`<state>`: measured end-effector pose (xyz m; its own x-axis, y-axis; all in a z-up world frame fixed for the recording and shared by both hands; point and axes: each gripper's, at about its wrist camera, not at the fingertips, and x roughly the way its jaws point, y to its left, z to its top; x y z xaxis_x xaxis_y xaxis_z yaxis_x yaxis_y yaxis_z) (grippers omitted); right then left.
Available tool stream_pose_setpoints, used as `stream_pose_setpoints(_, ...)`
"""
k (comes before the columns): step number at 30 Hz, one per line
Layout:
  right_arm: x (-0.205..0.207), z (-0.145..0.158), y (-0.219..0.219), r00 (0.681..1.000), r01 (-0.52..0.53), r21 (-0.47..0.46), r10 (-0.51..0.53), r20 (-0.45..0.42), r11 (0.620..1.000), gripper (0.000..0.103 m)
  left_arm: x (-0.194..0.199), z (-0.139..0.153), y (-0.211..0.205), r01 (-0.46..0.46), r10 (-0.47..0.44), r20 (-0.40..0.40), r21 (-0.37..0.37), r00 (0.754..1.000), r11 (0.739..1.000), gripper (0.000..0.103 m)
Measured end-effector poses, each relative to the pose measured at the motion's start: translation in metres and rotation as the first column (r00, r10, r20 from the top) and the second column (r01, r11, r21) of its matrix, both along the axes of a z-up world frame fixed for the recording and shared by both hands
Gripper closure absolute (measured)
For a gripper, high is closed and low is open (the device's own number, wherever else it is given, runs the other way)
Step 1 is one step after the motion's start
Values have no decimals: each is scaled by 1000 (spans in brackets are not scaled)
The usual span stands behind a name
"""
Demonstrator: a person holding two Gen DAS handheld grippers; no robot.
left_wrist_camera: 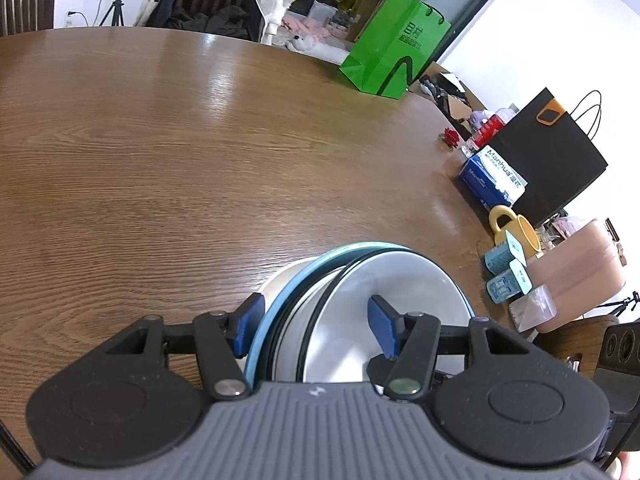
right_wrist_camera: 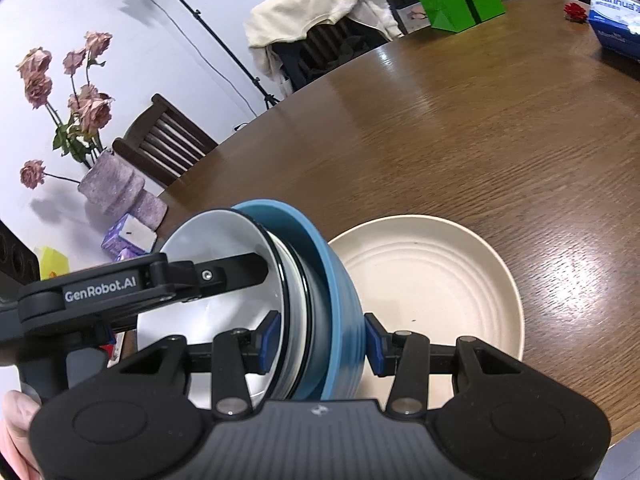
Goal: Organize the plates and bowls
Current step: 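Lower the blue bowl stack onto the cream plates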
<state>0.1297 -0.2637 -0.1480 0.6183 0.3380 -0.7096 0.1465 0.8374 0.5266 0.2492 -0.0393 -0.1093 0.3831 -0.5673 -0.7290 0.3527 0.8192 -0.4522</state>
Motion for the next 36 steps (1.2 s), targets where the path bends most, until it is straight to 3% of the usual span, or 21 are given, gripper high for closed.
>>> stream_pose_setpoints(36,1,-29,-34,995,81,2,-80,-67,997,60,17,-32,-37,74,-74,-66,7,995,997,45)
